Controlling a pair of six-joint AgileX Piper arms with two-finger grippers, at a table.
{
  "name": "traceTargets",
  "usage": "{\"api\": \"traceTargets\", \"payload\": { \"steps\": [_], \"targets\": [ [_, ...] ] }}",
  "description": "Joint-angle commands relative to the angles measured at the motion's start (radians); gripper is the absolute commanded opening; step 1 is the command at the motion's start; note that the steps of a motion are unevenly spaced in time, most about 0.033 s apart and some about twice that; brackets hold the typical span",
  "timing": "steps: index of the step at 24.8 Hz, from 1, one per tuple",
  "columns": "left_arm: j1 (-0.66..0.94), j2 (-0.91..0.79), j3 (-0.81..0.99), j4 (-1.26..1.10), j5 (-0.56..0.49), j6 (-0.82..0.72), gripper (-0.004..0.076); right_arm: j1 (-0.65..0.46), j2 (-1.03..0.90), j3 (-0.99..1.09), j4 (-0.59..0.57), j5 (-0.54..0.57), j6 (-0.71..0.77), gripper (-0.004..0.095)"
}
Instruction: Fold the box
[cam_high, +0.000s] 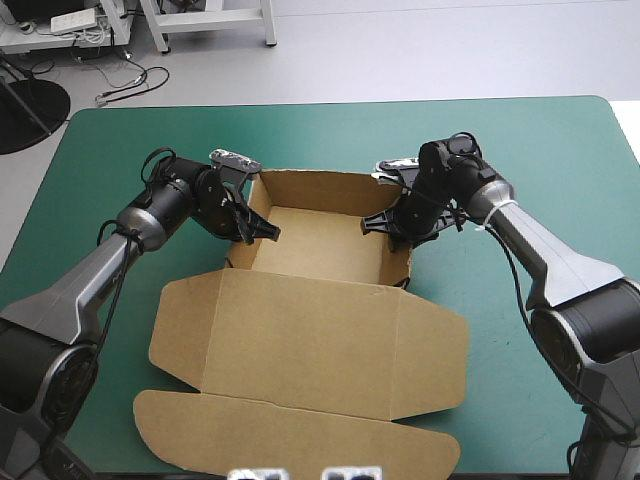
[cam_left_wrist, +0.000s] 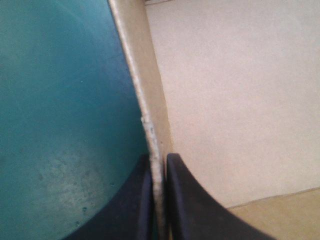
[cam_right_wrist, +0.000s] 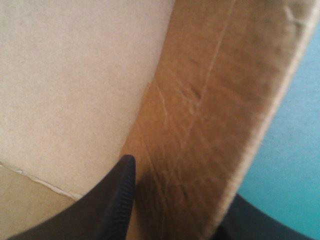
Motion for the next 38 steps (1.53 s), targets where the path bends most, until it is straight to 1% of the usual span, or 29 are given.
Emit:
{"api": "traceTargets", "payload": {
  "steps": [1,2,3,4,5,6,7,9,10,13,14,16,17,18,21,23,24,26,27,29,30,31,36,38],
  "targets": [
    [-0.012,-0.015,-0.058,-0.039,0.069,0.074,0.0133,0.005,-0.053,-0.028,0.013,-0.005,-0.016,0.0419],
    [-0.012,-0.013,-0.067,-0.039,0.076,0.074,0.0168,0.005,-0.053,-0.031,0.005,0.001,-0.016,0.0418],
    [-0.012,-0.013,-0.081,-0.037,0.078,0.074,0.0262,0.005,-0.053,-0.051,-0.017,0.024,-0.014,0.0419],
    [-0.012,-0.013,-0.081,-0.035,0.076,0.074,0.0319,0.005,-0.053,-0.064,-0.032,0.037,-0.014,0.0419],
    [-0.012,-0.013,-0.081,-0.027,0.070,0.074,0.0435,0.005,-0.055,-0.101,-0.064,0.069,-0.012,0.0419],
    [-0.012,-0.009,-0.081,-0.010,0.068,0.072,0.0518,0.005,-0.057,-0.132,-0.076,0.072,-0.007,0.0419],
    [-0.012,-0.007,-0.081,-0.001,0.068,0.070,0.0550,0.005,-0.062,-0.153,-0.079,0.072,0.004,0.0419],
    [-0.012,-0.006,-0.083,0.014,0.068,0.069,0.0559,0.005,-0.075,-0.213,-0.092,0.072,0.009,0.0419],
    [-0.012,-0.006,-0.095,0.022,0.084,0.069,0.0558,0.005,-0.097,-0.251,-0.110,0.072,0.009,0.0417],
    [-0.012,-0.006,-0.183,0.022,0.177,0.069,0.0552,0.005,-0.170,-0.295,-0.154,0.072,0.009,0.0417],
    [-0.012,-0.006,-0.242,0.030,0.232,0.069,0.0553,0.005,-0.219,-0.295,-0.188,0.072,0.009,0.0417],
    [-0.012,-0.006,-0.324,0.042,0.299,0.061,0.0547,0.005,-0.273,-0.295,-0.208,0.072,0.017,0.0417],
    [-0.012,-0.006,-0.368,0.047,0.326,0.051,0.0545,0.005,-0.303,-0.295,-0.210,0.072,0.030,0.0417],
    [-0.012,-0.008,-0.406,0.053,0.323,0.035,0.0542,0.005,-0.333,-0.295,-0.212,0.072,0.040,0.0417],
    [-0.012,-0.031,-0.492,0.052,0.323,-0.063,0.0529,0.005,-0.411,-0.291,-0.191,0.072,0.085,0.0416],
    [-0.012,-0.058,-0.527,0.030,0.323,-0.071,0.0510,0.005,-0.454,-0.276,-0.170,0.072,0.131,0.0416],
    [-0.012,-0.074,-0.540,0.014,0.323,-0.071,0.0487,0.005,-0.466,-0.267,-0.167,0.072,0.148,0.0416],
    [-0.012,-0.113,-0.545,0.007,0.323,-0.071,0.0408,0.005,-0.481,-0.226,-0.154,0.072,0.175,0.0417],
    [-0.012,-0.137,-0.545,0.007,0.323,-0.071,0.0342,0.005,-0.481,-0.198,-0.154,0.072,0.187,0.0416],
    [-0.012,-0.185,-0.545,0.022,0.323,-0.064,0.0162,0.003,-0.473,-0.126,-0.154,0.062,0.205,0.0416],
    [-0.012,-0.213,-0.545,0.022,0.323,-0.051,0.0060,0.003,-0.466,-0.086,-0.154,0.039,0.214,0.0416],
    [-0.012,-0.240,-0.545,0.022,0.323,-0.032,-0.0007,0.003,-0.460,-0.052,-0.154,0.014,0.219,0.0416],
    [-0.012,-0.369,-0.523,0.022,0.323,-0.008,-0.0010,0.003,-0.399,0.104,-0.052,-0.131,0.218,0.0414],
    [-0.012,-0.417,-0.490,0.060,0.323,-0.008,-0.0010,0.003,-0.365,0.131,-0.028,-0.162,0.213,0.0414]
  ]
}}
